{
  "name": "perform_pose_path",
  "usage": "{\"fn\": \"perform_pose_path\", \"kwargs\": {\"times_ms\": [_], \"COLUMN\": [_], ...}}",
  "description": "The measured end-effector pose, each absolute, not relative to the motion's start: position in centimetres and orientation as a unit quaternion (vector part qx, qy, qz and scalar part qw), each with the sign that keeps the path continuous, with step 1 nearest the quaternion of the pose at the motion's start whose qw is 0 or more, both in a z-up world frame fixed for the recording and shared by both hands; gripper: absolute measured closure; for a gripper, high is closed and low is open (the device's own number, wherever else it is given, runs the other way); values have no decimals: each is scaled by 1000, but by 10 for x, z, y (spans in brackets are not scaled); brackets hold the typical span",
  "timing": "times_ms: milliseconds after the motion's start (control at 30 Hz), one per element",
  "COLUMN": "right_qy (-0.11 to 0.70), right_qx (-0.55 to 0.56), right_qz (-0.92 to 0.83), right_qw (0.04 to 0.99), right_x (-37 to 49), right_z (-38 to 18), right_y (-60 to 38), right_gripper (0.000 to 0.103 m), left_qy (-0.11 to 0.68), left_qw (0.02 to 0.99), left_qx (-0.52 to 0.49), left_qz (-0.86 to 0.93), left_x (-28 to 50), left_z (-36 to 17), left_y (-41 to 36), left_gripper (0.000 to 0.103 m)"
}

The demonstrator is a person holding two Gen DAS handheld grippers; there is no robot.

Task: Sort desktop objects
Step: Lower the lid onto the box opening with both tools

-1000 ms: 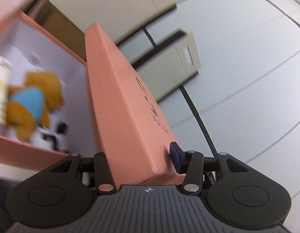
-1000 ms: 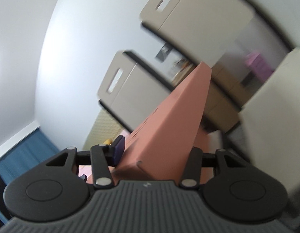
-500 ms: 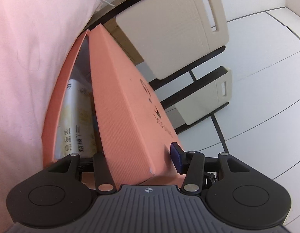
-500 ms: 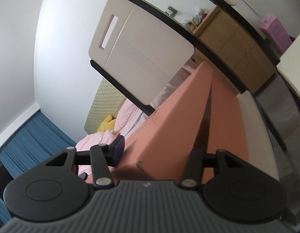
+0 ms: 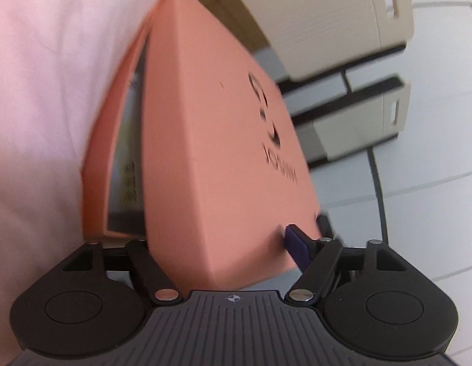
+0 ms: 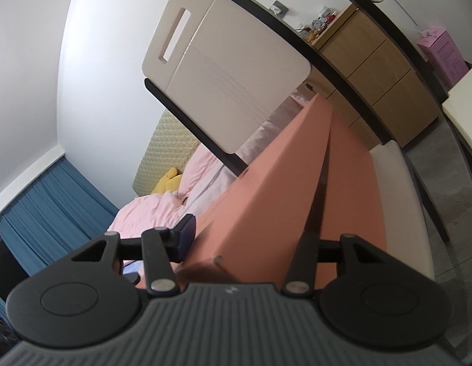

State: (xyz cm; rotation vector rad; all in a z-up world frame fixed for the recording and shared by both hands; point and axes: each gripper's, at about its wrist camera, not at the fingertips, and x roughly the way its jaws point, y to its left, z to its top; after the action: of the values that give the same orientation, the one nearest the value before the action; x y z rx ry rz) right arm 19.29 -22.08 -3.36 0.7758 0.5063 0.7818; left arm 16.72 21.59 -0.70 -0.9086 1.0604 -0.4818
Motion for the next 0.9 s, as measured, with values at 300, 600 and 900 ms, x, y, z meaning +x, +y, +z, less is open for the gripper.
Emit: {"fn": "perform_pose_path", "kwargs": {"times_ms": [300,600,900], "right_qy": [224,248,248], "right_qx": [337,330,293], "right_qz": [357,322,331], "right_qw": [842,852,862], "right_x": [197,190,178], "right_z": [-12,-34,-37], "right_y": [-214,-215,-213], "right_gripper": [53,42,21], "left_qy": [509,423,381], "left_qw": [805,885,917], "left_qx": [-264,-186,-115], "left_qz": [-150,-47,-23], "left_x": [149,111,110], "left_z": [14,13,6], "left_y": [194,151,138], "left_gripper": [8,8,8]}}
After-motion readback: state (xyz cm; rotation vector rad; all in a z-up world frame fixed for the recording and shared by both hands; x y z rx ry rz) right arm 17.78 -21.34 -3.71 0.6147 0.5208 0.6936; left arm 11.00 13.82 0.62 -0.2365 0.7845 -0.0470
